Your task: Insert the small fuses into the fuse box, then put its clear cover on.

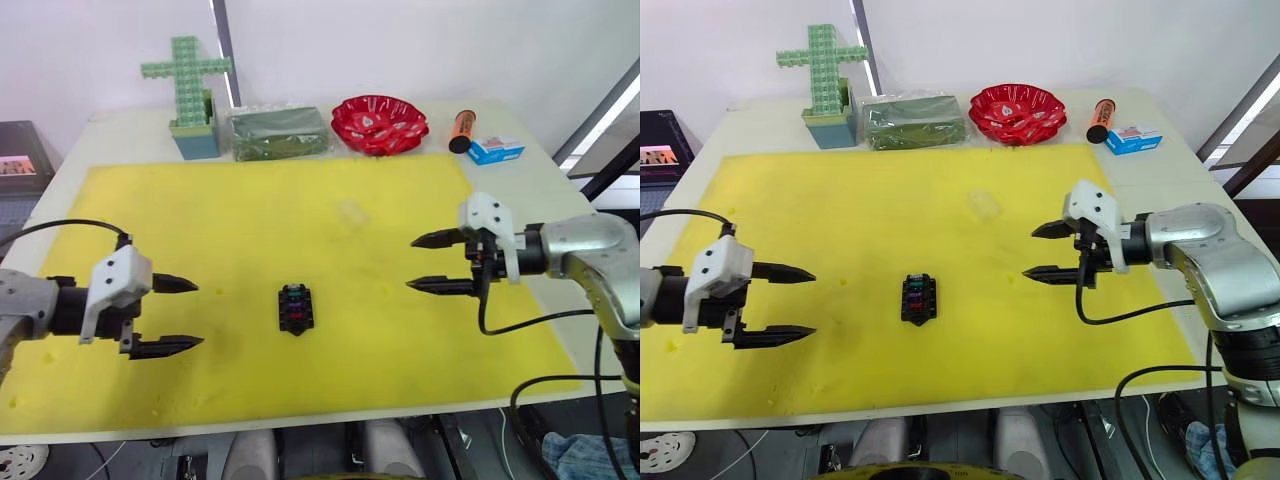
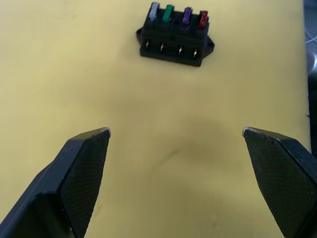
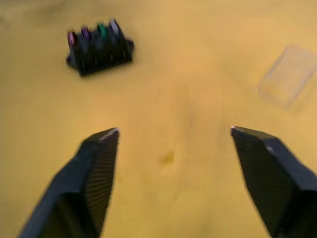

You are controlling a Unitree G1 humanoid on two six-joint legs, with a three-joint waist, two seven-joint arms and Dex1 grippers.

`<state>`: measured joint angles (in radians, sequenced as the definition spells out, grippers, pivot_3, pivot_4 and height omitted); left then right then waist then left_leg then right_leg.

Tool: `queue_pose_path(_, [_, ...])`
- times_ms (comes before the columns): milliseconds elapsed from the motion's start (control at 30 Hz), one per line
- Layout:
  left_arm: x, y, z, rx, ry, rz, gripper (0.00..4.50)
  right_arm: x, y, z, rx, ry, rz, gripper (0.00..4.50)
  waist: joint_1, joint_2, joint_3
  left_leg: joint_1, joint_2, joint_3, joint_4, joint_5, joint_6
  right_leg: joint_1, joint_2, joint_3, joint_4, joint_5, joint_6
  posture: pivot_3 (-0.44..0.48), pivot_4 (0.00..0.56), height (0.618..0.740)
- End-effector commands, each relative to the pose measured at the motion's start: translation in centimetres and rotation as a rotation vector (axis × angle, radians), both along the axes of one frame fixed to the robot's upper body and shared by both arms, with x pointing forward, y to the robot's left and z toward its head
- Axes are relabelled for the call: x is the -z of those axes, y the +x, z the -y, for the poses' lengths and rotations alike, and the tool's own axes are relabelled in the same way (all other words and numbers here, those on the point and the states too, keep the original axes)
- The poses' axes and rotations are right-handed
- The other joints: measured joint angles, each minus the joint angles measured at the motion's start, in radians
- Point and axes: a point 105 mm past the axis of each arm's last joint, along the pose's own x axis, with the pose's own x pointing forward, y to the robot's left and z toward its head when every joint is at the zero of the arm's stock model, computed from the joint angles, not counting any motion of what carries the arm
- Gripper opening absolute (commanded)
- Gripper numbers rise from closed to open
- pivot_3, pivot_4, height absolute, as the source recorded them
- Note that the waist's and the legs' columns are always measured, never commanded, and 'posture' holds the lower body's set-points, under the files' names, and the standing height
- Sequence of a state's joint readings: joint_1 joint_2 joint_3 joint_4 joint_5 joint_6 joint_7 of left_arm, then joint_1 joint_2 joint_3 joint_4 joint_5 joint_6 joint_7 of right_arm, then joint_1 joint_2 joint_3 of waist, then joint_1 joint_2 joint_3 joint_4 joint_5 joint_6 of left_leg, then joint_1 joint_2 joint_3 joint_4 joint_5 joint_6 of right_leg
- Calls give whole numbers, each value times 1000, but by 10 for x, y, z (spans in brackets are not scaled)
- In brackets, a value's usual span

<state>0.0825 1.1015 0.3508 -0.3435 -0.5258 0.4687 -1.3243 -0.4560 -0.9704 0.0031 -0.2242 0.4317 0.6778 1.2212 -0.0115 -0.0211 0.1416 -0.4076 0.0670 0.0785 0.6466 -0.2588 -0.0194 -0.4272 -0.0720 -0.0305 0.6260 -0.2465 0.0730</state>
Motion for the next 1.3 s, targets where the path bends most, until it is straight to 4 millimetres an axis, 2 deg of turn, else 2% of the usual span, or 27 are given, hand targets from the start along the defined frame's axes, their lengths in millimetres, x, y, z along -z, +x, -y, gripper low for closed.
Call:
queue_pose_path(33, [-9, -2, -7, -6, 28, 40, 4500, -12, 5, 13, 46, -15, 68, 4468, 0, 0, 0, 0, 0, 0, 0, 0, 0, 0, 0, 0, 0, 0, 0, 0, 150, 740])
queue_pose_path(200, [-6, 0, 0, 6, 20, 65, 4500, -12, 17, 11, 92, 7, 91, 4468, 1, 0, 0, 0, 0, 0, 0, 0, 0, 0, 0, 0, 0, 0, 0, 0, 150, 740])
queue_pose_path(333, [-9, 7, 15, 32, -16, 111, 4500, -18, 39, -9, 148, 70, 90, 4468, -1, 0, 0, 0, 0, 1, 0, 0, 0, 0, 0, 0, -1, 0, 0, 0, 150, 740])
queue_pose_path(500, [-9, 12, 30, 54, -57, 130, 4500, -21, 84, -39, 286, 167, 27, 4468, -3, 1, 0, 0, 0, 1, 0, 0, 0, -1, 0, 0, 0, 0, 0, 0, 150, 740])
queue_pose_path(567, [-7, 12, 36, 60, -68, 133, 4500, -16, 105, -49, 363, 160, 13, 4468, -3, 1, 0, -1, 0, 1, 0, 0, 0, -1, 0, 0, 1, 0, 0, 0, 150, 740])
queue_pose_path(767, [-3, 11, 49, 70, -99, 142, 4500, -2, 143, -66, 519, 174, -75, 4468, -1, 1, 0, -1, 0, 1, 0, 0, 0, -1, 0, 0, 2, 1, 1, 0, 150, 740])
queue_pose_path(900, [0, 9, 53, 66, -107, 142, 4500, 9, 151, -75, 538, 163, -97, 4468, -4, 1, 1, -1, 0, 1, 0, 0, 0, -1, 0, 0, 2, 1, 1, 0, 150, 740])
queue_pose_path(1167, [4, 4, 58, 62, -116, 138, 4500, 30, 152, -87, 523, 122, -115, 4468, -7, 1, 1, -1, 0, 0, 0, 0, 0, -1, 0, 0, 2, 2, 4, 0, 150, 740])
queue_pose_path(1300, [6, 2, 60, 61, -121, 135, 4500, 35, 153, -89, 510, 100, -86, 4468, -7, 1, 1, -1, 0, 0, 0, 0, 0, -1, 0, 0, 2, 2, 4, 0, 150, 740])
